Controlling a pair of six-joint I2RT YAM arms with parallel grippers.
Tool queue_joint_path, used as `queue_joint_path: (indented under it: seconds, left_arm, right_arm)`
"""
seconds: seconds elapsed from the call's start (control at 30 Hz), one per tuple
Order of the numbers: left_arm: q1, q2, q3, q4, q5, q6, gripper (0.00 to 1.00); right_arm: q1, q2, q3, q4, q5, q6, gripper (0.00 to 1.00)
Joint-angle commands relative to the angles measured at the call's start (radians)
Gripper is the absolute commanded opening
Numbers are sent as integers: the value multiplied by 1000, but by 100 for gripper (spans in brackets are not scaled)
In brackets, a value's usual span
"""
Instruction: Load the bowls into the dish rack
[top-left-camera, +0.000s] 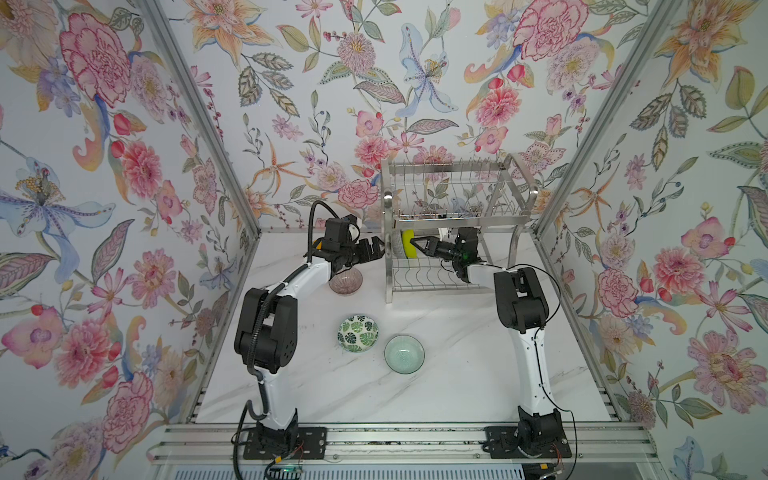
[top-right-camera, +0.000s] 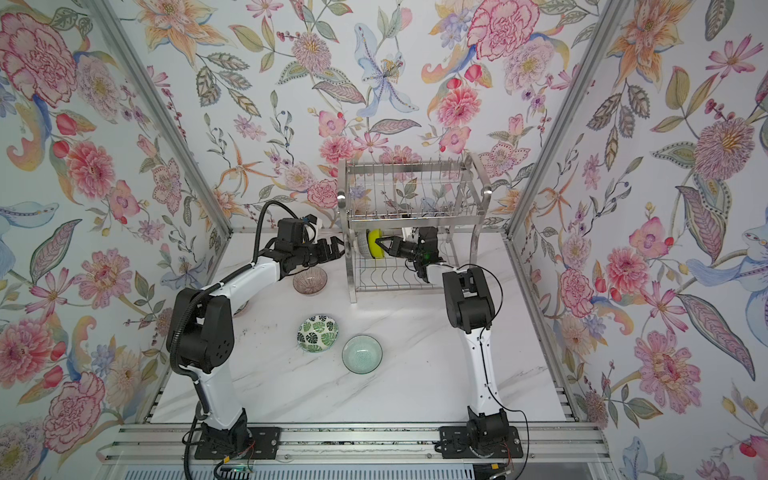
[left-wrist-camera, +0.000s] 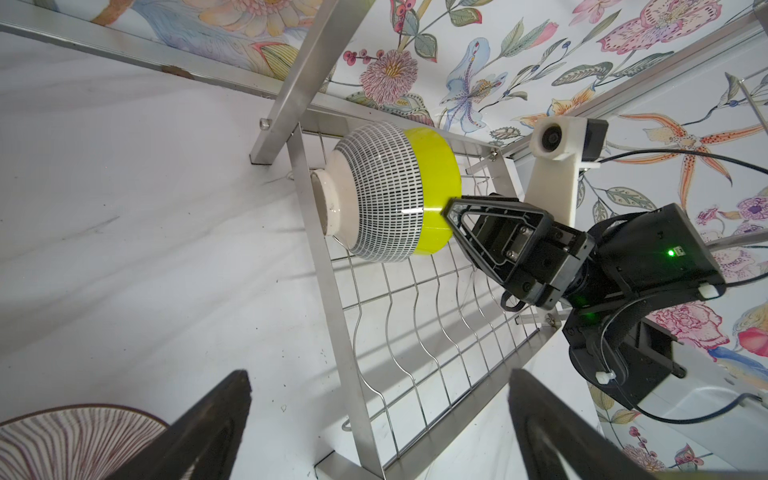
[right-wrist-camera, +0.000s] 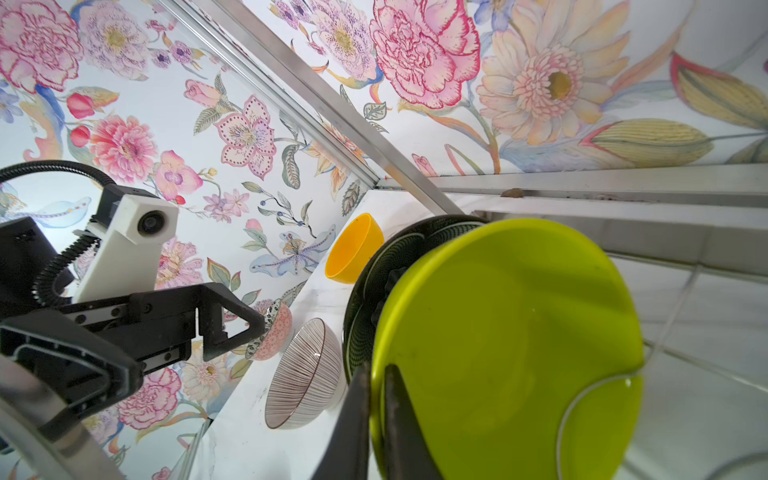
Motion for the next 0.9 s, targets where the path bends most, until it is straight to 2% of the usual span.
queue_joint_path:
  seconds: [0.0, 0.23, 0.6, 0.73, 0.87]
  left_arm:
    - [-7, -36, -13, -11, -16, 20, 99]
    - [-7, -38, -12, -12, -16, 21, 99]
    - [-7, -36, -13, -14, -23, 24, 99]
    - [-9, -32, -15, -13, -27, 24, 99]
    - [-8, -31, -11, -17, -37, 25, 99]
  right_arm:
    - [21, -51, 23, -115, 34, -97, 9]
    - [32, -54, 30, -163, 54, -141, 10]
    - [31, -76, 1, -137, 63, -141, 23]
    - [25, -101, -44, -103, 68, -132, 32]
    - [13, -134, -93, -77, 74, -132, 36]
